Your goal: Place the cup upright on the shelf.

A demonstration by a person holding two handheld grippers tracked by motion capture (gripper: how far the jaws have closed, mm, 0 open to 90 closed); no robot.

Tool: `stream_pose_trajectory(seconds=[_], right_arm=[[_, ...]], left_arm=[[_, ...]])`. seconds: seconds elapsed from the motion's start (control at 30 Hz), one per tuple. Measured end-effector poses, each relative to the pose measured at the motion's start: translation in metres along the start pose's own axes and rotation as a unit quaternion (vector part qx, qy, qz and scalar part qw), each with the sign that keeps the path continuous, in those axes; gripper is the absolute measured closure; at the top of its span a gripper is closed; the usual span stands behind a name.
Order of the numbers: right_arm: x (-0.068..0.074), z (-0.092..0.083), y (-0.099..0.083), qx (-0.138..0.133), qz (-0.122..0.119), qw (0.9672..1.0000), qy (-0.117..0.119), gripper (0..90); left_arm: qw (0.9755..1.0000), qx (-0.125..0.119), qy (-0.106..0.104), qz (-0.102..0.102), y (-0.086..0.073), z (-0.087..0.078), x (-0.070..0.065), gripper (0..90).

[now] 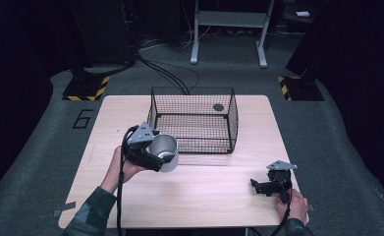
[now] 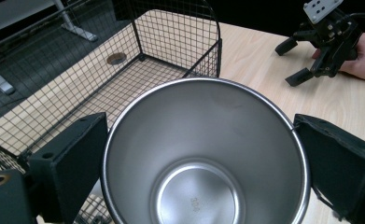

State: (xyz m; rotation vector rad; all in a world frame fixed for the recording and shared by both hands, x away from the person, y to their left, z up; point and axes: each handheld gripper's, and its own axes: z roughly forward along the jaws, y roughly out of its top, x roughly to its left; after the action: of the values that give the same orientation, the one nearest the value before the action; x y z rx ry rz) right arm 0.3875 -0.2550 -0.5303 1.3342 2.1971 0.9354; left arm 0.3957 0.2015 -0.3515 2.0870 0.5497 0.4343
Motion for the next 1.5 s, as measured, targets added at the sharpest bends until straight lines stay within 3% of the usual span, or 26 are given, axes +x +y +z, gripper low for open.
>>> stream_pose_trajectory(seconds=[0.73,1.5], right_arm=[[0.000,0.000,0.000,0.001,-0.001,1.0000,0.000,0.0],[0.000,0.000,0.000,0.000,0.000,1.0000,0.000,0.0]], left_arm=[[1.0000,-0.004,0.002,0.008,0.027,0.020,0.017,6.3],[0.9999,-0.005,0.016,-0.001,0.046,0.041,0.037,6.3]])
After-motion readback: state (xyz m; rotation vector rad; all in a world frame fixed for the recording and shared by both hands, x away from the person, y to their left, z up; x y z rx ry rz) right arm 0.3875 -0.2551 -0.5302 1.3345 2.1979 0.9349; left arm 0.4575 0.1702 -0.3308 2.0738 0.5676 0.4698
